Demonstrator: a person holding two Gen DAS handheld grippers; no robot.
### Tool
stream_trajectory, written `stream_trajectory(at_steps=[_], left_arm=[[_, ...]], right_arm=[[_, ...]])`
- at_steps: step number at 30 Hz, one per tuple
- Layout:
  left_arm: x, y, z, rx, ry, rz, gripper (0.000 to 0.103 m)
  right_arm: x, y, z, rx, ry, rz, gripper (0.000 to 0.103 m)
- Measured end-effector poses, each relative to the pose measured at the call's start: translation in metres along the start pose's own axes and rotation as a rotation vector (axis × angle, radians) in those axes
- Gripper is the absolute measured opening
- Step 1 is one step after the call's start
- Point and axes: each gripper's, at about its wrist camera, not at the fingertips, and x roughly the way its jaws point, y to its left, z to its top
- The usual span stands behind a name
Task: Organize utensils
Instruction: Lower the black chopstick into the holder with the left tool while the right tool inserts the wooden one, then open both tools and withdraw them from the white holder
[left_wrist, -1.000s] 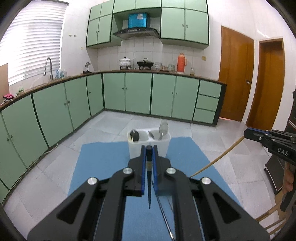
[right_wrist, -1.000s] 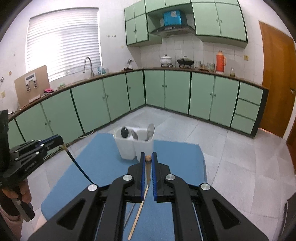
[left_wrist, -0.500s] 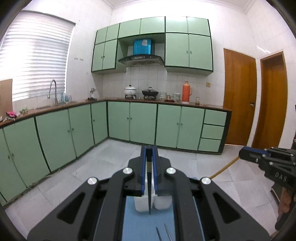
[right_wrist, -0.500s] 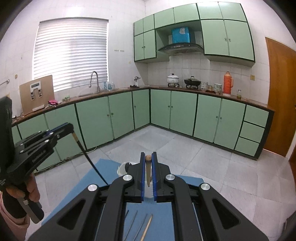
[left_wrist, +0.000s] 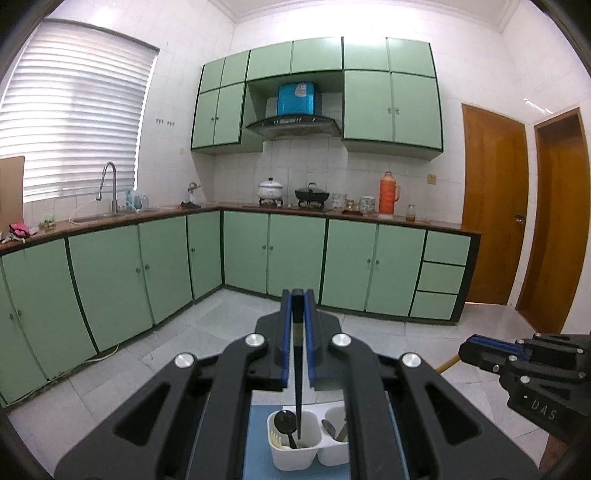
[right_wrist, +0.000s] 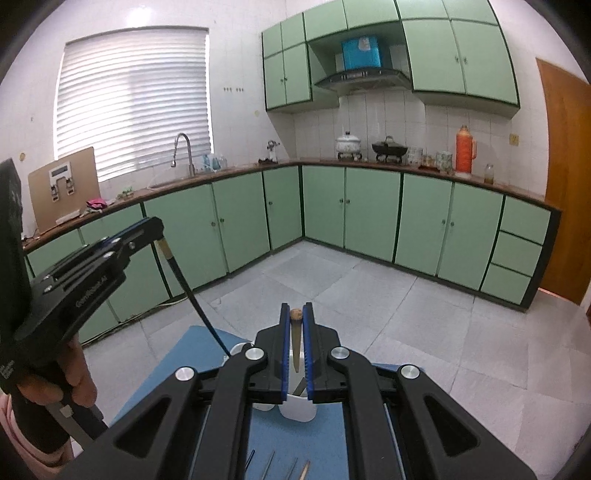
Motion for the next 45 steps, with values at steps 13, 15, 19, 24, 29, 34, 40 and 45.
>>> stream_trajectory(at_steps=[13,15,19,24,29,34,40,45], left_arm=[[0.06,0.017,-0.055,-0.009,0.117,0.021,0.006],[0.067,0.019,-0.061,-0.014,0.132,0.024,0.006],[0.074,0.022,-0.072,-0.012,0.15,0.031,0.006],[0.08,0.027,-0.082,-0.018,0.175,0.036,0.006],[0.083,0.032,-0.088,-0.023,0.201,0.04,0.006],[0.079,0.037,-0.089,-0.028,0.203,0.045,0.007],[0.07,0.045,-0.091,-0.044,0.199,0.059,0.027],[0.066,0.051,-0.092,-0.056,0.19,0.075,0.048]], right_arm=[[0.068,-0.011,-0.025,0.019,0.097,0.013,0.006],[0.075,-0.011,-0.03,0.017,0.109,0.017,0.006],[0.084,-0.008,-0.04,0.016,0.126,0.022,0.006],[0.09,-0.002,-0.049,0.012,0.128,0.028,0.007],[0.088,-0.001,-0.053,0.006,0.125,0.02,0.007],[0.082,-0.004,-0.058,0.023,0.122,0.014,0.009],[0.076,-0.012,-0.062,0.042,0.119,0.015,0.021],[0.073,-0.018,-0.066,0.053,0.114,-0.004,0.042]])
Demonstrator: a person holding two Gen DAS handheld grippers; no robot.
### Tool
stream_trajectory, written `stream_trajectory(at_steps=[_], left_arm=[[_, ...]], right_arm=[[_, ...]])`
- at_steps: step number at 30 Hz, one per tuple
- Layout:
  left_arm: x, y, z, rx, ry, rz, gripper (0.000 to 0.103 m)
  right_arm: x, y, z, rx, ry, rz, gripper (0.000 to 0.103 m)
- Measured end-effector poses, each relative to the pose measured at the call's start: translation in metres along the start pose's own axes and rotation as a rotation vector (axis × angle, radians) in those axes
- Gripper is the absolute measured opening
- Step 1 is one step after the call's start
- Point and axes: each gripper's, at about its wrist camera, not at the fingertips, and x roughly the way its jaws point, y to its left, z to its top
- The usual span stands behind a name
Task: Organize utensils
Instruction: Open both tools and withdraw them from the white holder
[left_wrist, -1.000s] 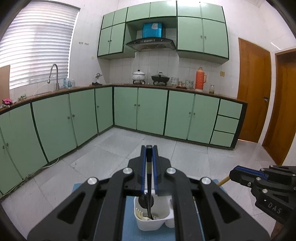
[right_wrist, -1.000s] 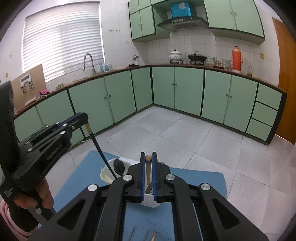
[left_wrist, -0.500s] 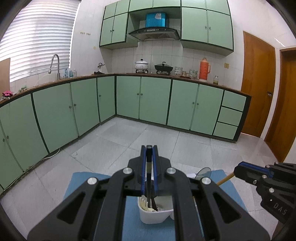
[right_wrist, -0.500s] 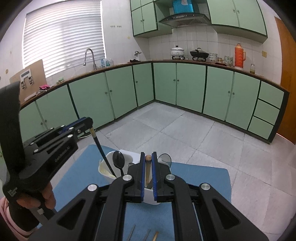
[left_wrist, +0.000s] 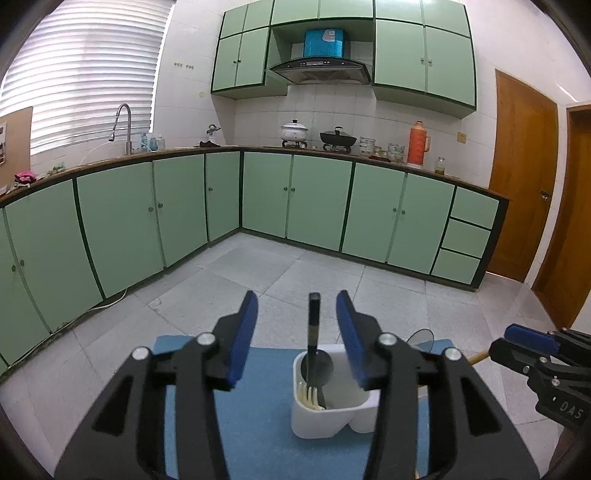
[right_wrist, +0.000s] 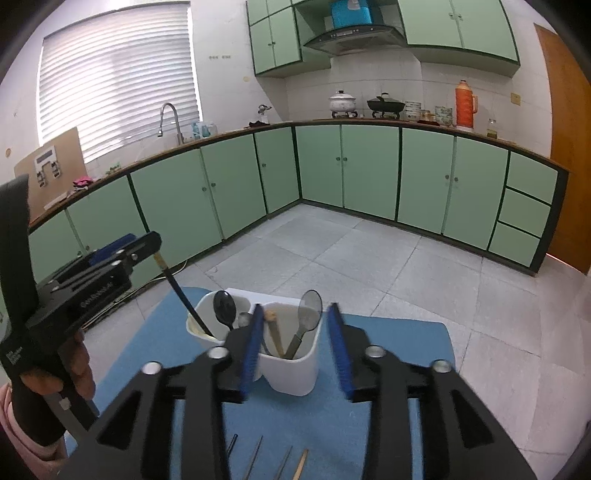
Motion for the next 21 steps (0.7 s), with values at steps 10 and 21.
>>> stream_trajectory(at_steps=[10,21], left_arm=[[-0.007,0.004,0.005,-0.033,-0.031,0.021,0.079],[-0.015,0.013,0.008,-0.062,-0.049,0.023,0.088]], right_arm=[[-0.011,-0.014,0.001,0.06,-0.052,0.0,0.07],[-0.027,-0.027,0.003,0.123,-0.11,0.029,0.077]])
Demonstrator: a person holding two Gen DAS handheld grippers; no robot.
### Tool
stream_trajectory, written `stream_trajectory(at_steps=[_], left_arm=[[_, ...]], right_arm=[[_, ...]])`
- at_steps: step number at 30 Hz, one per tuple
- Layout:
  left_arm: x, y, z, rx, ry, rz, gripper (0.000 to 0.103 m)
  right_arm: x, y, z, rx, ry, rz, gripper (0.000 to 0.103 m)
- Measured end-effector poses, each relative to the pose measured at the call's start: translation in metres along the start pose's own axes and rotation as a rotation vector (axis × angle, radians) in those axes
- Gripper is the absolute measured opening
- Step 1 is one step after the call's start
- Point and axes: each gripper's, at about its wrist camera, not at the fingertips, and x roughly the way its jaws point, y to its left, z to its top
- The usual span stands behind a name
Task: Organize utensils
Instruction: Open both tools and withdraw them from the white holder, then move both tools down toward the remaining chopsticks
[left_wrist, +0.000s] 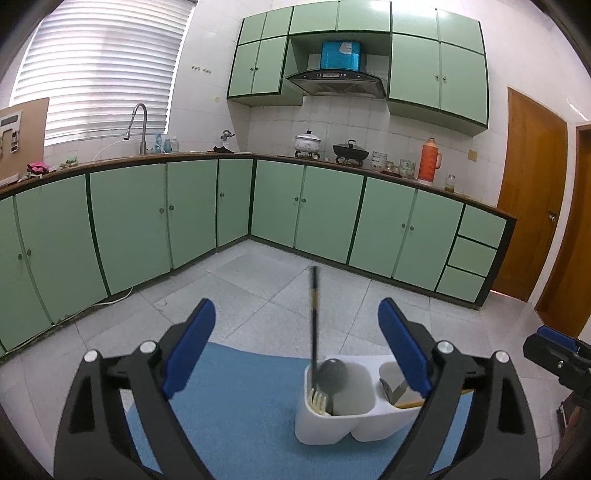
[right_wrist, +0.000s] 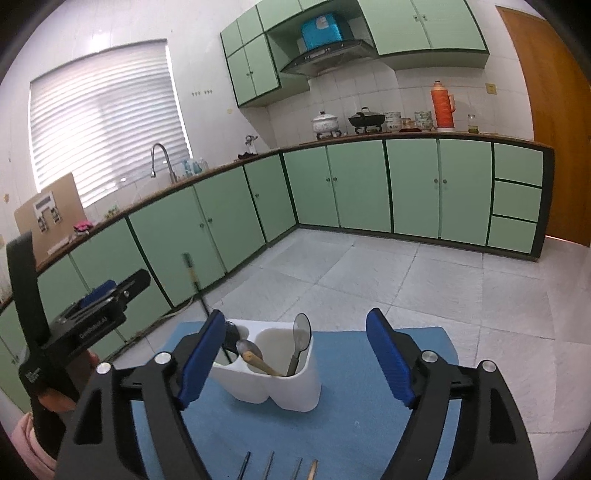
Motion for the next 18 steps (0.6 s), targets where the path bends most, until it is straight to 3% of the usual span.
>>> stream_trajectory(at_steps=[3,8,18], left_arm=[[-0.011,0.003,0.002,-0.013,-0.015,-0.003,0.089],[-0.036,0.007,-0.002,-0.007,-0.039,0.004,0.094],[-0.086,0.014,-0.053,0.02,-0.002,-0.002,0.097]], right_arm=[[-0.012,-0.003,0.001,0.016,-0.026,-0.002,0.08],[-0.037,-0.002,-0.006,0.018,-0.079,-0.026,0.096],[-0.077,-0.004,-0.056,0.063,-0.07,-0.053,0.097]])
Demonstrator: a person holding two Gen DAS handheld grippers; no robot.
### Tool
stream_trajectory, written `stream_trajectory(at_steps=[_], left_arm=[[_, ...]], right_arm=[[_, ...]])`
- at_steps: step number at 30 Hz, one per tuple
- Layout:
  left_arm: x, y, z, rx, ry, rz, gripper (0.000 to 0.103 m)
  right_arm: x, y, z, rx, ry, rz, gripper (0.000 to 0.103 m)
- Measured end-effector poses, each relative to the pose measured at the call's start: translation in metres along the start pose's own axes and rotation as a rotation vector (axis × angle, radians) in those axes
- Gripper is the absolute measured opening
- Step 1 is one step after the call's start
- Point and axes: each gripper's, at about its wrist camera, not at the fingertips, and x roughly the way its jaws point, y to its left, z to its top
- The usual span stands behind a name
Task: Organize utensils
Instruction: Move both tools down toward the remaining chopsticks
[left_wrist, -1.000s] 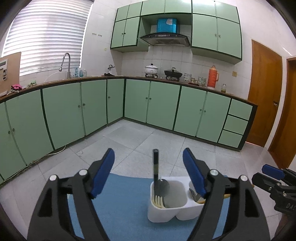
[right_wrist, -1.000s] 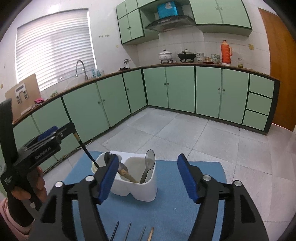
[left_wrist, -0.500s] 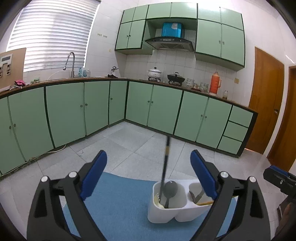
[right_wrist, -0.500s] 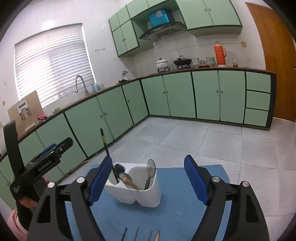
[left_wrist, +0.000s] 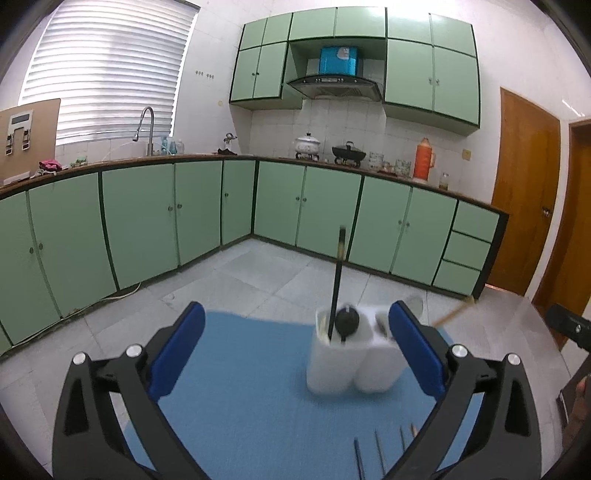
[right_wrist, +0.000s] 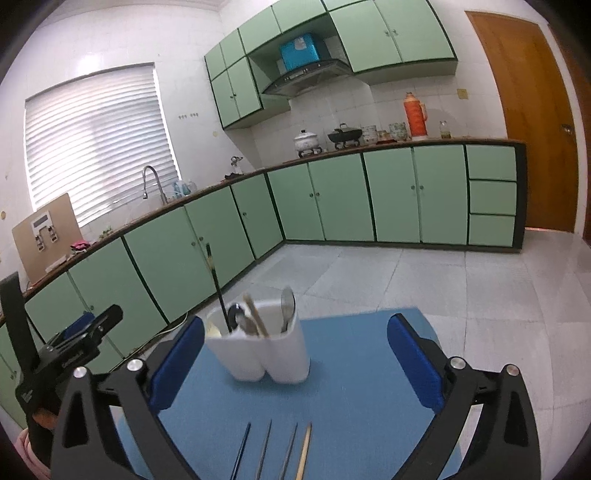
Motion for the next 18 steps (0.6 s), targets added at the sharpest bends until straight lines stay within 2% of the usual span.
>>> stream_trajectory(at_steps=[4,12,18], left_arm=[[-0.019,0.0,-0.033,0.035,0.049,0.0,0.097],[-0.055,0.002,-0.105,0.107,0.151,0.015,0.097],[-0.074,0.002,-0.16,0.121,0.232,0.027,0.097]], right_arm=[[-0.012,-0.002,-0.03,0.014,0.045,-0.004,0.097],[-0.04,-0.002,-0.115,-0.015,0.16,-0.063,0.097],[-0.065,0.004,-0.175,-0.054,0.188,-0.123,0.097]])
